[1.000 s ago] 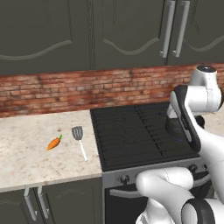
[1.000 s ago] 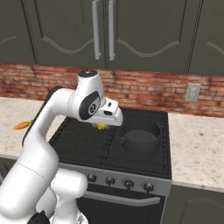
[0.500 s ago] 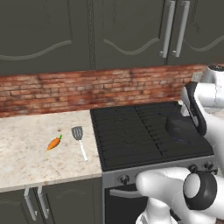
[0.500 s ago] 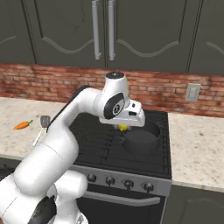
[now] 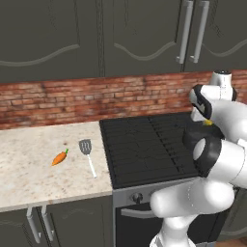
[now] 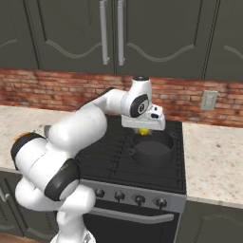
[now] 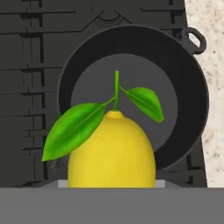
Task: Put the lemon and carrot in the pot. Retrieve the spatula and lightly stir the vegetables in the pot.
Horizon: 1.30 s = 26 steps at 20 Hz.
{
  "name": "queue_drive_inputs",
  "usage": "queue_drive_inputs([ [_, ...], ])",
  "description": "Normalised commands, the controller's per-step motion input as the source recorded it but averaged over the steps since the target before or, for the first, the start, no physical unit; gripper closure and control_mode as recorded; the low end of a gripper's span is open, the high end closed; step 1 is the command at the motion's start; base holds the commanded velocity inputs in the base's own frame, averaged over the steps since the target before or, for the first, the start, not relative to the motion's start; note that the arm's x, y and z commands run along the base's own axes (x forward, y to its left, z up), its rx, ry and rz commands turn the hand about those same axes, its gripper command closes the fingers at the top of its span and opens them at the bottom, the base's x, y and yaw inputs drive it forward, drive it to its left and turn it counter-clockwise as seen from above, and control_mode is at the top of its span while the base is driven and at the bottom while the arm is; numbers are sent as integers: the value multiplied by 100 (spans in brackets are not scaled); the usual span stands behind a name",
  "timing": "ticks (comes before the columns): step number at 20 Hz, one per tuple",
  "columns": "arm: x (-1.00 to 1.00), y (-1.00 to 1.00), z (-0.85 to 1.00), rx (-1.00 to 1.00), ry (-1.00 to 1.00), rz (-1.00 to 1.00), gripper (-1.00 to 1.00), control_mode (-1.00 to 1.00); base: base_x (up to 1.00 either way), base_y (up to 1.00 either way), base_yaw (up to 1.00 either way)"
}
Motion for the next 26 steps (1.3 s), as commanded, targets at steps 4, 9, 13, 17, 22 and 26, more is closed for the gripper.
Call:
queue_drive_inputs([
  [4,35,-16,-43,12,0,0,100,-100,0,0,0],
  [9,1,-5,-10,4,0,0,100,-100,0,0,0],
  [13,0,0,-29,0,0,0,100,-100,0,0,0],
  [17,0,0,-51,0,0,0,100,-100,0,0,0],
  [22,0,0,-41,0,0,0,100,-100,0,0,0],
  [26,4,0,-29,0,0,0,100,-100,0,0,0],
])
